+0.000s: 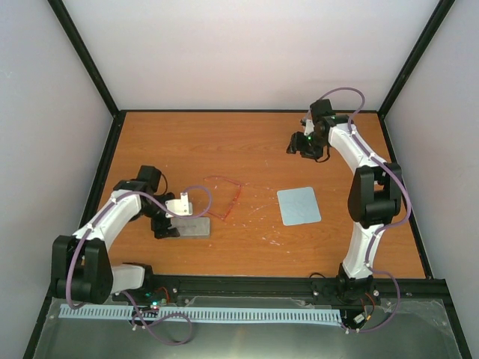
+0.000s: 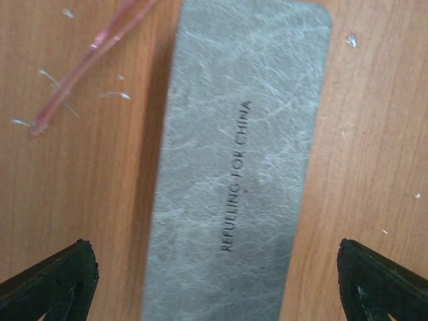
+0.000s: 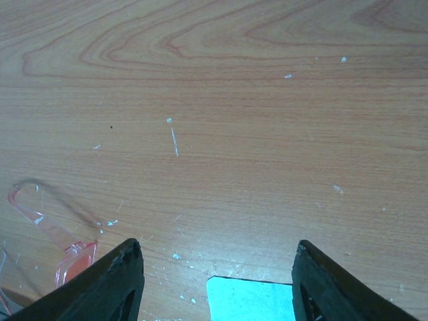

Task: Organize the sunglasses
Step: Pick up the sunglasses case from the center of the board.

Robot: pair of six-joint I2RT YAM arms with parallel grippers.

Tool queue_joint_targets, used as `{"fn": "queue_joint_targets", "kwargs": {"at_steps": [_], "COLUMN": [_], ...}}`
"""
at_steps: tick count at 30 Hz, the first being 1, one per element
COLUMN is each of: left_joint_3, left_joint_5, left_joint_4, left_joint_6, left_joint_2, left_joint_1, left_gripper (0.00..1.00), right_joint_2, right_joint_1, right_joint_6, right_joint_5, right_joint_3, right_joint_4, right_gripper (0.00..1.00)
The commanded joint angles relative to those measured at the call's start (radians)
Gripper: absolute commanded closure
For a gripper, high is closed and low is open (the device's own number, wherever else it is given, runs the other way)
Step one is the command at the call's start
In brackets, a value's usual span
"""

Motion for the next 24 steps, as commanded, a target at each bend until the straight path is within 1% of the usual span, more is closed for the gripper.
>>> {"fn": "queue_joint_targets", "kwargs": {"at_steps": [1,6,12,17,19,20,21,22,24], "left_joint_3": [-0.059,-0.08,-0.071,-0.092,-0.094,-0.092,-0.091,-0.09,-0.089], "left_joint_5": [-0.015,-0.048,-0.071,-0.086,-0.089,-0.089,-0.089,-0.09,-0.089], "left_joint_4": [0.005,0.054,0.139,0.185,0.187,0.187,0.189,0.193,0.201], "left_joint_6": [0.048,0.032,-0.015,-0.015,-0.011,-0.009,-0.007,-0.006,0.004], "left_joint_2": [-0.02,0.035,0.117,0.144,0.144,0.142,0.137,0.129,0.105], "left_joint_1": [-0.007,-0.007,-0.007,-0.007,-0.007,-0.007,-0.007,-0.007,-0.007], "left_gripper": [0.03,0.03,0.04,0.06,0.11,0.16,0.22,0.3,0.4], "right_joint_2": [0.015,0.01,0.007,0.009,0.008,0.008,0.006,0.006,0.006], "right_joint_1": [0.008,0.01,0.01,0.01,0.01,0.01,0.01,0.01,0.01], "right_joint_6": [-0.008,-0.004,-0.004,-0.008,-0.01,-0.01,-0.011,-0.011,-0.014], "right_joint_5": [-0.015,-0.009,-0.007,-0.001,0.0,0.0,0.0,-0.001,-0.018], "right_joint_3": [0.013,0.01,0.01,0.008,0.008,0.009,0.008,0.009,0.009], "right_joint_4": [-0.015,-0.016,-0.022,-0.031,-0.034,-0.035,-0.037,-0.036,-0.033], "right_gripper": [0.4,0.4,0.4,0.41,0.45,0.5,0.53,0.55,0.56]}}
